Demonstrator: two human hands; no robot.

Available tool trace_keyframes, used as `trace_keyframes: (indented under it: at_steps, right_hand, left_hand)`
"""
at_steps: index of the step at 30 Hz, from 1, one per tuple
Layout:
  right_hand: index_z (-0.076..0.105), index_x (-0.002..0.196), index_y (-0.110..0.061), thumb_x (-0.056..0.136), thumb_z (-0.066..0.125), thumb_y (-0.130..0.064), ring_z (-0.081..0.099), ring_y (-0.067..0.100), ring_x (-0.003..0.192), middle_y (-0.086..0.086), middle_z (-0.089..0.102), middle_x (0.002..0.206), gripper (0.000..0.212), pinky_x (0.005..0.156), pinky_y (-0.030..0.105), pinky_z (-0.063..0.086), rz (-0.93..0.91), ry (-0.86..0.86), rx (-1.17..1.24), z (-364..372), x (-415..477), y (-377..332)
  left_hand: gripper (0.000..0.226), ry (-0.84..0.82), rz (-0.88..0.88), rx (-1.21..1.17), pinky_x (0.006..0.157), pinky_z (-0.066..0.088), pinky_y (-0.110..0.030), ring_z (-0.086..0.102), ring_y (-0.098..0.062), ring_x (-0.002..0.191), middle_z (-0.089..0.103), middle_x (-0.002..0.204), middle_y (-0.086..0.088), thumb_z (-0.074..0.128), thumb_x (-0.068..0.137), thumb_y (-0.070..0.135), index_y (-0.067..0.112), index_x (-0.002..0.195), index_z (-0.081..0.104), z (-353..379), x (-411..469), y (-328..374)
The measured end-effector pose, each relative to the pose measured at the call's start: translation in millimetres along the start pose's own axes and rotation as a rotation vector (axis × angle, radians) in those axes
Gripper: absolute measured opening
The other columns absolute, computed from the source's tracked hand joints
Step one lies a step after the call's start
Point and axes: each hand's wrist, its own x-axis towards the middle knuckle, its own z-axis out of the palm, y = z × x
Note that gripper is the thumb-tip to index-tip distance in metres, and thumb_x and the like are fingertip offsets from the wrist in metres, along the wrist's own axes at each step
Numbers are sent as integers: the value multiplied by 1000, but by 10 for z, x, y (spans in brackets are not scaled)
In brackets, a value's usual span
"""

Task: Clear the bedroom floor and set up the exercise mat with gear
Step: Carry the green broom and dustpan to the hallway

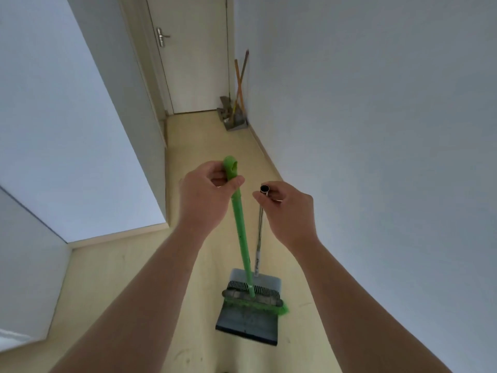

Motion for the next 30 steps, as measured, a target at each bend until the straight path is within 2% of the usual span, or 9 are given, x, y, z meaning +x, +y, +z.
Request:
trace_keyframes:
  at_steps: [6, 11, 16, 19, 21, 26, 30]
  right_hand:
    - [76, 106, -26, 87, 78, -38, 64, -17, 88, -30, 67, 83, 23, 76, -3, 42, 21, 42, 48, 654, 1105, 13]
    - [77, 106, -26, 86, 80, -34, 67, -14, 88, -33, 68, 83, 22, 79, -1, 44, 33, 56, 112, 1323, 2139, 266]
    - [78, 106, -25, 86, 80, -35, 66, -15, 87, -34, 65, 82, 23, 78, -2, 43, -7, 36, 124, 1895, 3278, 522]
    - [77, 108, -26, 86, 79, -37, 68, -12, 88, -32, 66, 83, 24, 80, 2, 46, -5, -11, 114, 2137, 3982, 575]
    - [77, 108, -27, 86, 79, -38, 68, -11, 89, -30, 68, 84, 24, 82, 4, 48, 9, -34, 121, 2311, 4474, 595]
    - [77, 109, -26, 87, 78, -39, 67, -12, 90, -21, 74, 93, 26, 81, 0, 45, -2, -54, 79, 2773, 5552, 641]
    - [77, 107, -25, 87, 78, -36, 65, -16, 86, -30, 67, 83, 22, 78, -1, 44, -18, -40, 39, 3290, 6361, 826]
  left_hand:
    - [23, -14, 35, -14, 70, 52, -7, 69, 6, 75, 73, 81, 21, 87, 79, 24, 29, 97, 74, 22, 1261, -373]
    - [24, -25, 31, -17, 71, 55, -10, 70, 6, 76, 74, 82, 20, 87, 79, 25, 30, 99, 74, 179, 2396, -880]
    - [26, -12, -5, 5, 77, 61, -23, 73, 1, 79, 76, 84, 18, 88, 78, 26, 37, 94, 72, 371, 3563, -1330]
    - [28, -16, -27, 8, 81, 62, -29, 74, -2, 81, 77, 85, 15, 89, 77, 25, 40, 92, 70, 457, 4263, -1485]
    - [27, -6, -34, 12, 80, 62, -26, 74, -1, 81, 77, 86, 16, 89, 77, 26, 38, 94, 71, 506, 4756, -1593]
    - [26, 0, -56, 0, 76, 60, -19, 73, 3, 80, 75, 86, 24, 89, 77, 29, 40, 93, 72, 646, 5843, -1918]
    - [25, -11, -59, -11, 76, 60, -20, 73, 2, 80, 76, 85, 19, 89, 77, 29, 30, 99, 76, 789, 6730, -2388]
